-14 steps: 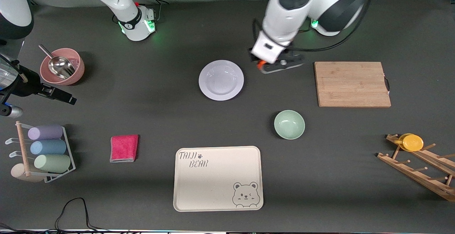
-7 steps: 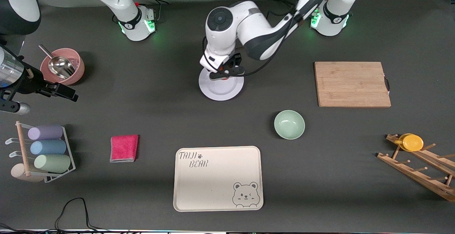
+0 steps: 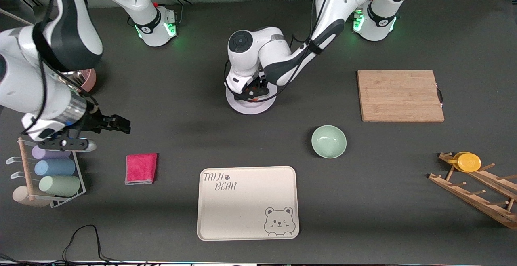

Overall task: Place orange and plate with both arms
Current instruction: 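Lower the orange onto the plate while the right gripper reaches forward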

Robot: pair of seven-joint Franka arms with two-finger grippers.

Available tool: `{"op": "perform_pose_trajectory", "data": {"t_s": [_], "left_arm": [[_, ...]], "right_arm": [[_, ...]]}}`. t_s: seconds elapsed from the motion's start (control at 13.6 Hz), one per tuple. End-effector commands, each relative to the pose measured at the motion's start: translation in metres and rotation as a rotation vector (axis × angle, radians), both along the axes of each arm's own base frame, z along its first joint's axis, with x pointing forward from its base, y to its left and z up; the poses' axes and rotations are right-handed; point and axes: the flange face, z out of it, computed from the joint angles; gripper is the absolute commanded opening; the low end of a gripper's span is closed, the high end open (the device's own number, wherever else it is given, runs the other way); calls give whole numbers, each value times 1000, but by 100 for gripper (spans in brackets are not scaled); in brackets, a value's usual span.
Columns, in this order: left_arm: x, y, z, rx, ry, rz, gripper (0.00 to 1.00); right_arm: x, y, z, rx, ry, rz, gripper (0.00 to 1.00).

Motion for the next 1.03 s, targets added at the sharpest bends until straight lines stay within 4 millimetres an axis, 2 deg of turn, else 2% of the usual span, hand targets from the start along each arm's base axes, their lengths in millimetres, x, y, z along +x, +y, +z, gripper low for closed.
{"op": "perform_pose_trajectory", "data": {"t_s": [0.0,0.22,0.44,0.52,0.59,0.88,0.96], "left_arm": [[-12,-3,-17,-1,-35,8,0],[-18,-5,-30,5,-23,7,0],[-20,-6,-33,7,-16,10,0],[-19,-5,-33,7,-15,14,39],[-17,-4,-33,7,-15,17,98],[-9,2,-26,18,-14,30,100],[-1,5,-18,13,-26,32,100]], "right_arm": [[-5,-4,7,-15,4,17,100],[-1,-30,-1,-17,18,23,100],[6,-46,-4,-17,13,-5,100],[6,-42,-2,-23,8,3,100],[6,-37,6,-37,-4,12,100],[3,-52,28,-54,-22,0,100],[3,-52,27,-53,-20,1,100]]}}
